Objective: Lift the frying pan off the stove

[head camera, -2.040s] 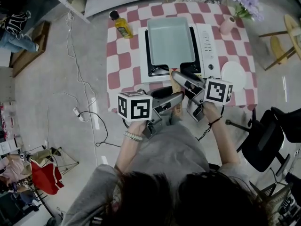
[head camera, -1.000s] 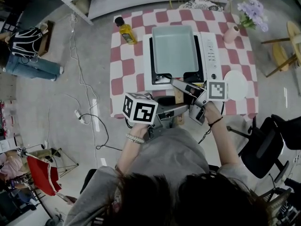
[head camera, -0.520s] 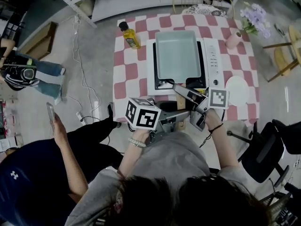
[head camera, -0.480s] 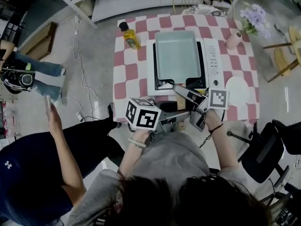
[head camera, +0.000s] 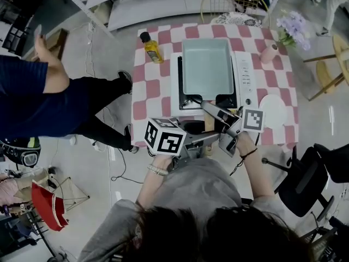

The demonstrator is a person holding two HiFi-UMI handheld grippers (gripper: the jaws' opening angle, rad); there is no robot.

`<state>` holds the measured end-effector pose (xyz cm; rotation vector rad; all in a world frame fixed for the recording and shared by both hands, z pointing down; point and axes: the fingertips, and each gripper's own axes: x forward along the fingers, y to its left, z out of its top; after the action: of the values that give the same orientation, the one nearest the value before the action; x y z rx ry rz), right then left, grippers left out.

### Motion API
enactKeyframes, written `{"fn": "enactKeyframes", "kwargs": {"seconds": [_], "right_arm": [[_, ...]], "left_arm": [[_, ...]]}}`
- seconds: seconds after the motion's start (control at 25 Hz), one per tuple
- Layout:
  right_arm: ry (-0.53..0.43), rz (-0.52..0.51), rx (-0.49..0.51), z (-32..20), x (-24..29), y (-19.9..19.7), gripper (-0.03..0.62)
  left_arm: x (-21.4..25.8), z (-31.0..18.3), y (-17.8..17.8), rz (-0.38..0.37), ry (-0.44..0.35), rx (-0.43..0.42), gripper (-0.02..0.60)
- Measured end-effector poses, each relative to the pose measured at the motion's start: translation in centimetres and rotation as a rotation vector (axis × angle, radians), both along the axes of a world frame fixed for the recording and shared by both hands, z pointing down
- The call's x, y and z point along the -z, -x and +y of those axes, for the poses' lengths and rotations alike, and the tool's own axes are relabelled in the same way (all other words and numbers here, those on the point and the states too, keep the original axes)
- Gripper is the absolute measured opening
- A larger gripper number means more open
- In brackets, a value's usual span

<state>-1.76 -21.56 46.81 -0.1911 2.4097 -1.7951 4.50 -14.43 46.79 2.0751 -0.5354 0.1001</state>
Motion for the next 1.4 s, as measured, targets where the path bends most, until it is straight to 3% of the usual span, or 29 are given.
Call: {"fn": "enactKeyframes", "kwargs": {"seconds": [1.4], "right_arm": [[-0.212, -0.058, -0.012, -0.4, 10.3, -0.7, 0.216]], "left_arm": [[8.6, -0.4, -0.5, -0.029, -0.247, -0.029, 0.207]]}}
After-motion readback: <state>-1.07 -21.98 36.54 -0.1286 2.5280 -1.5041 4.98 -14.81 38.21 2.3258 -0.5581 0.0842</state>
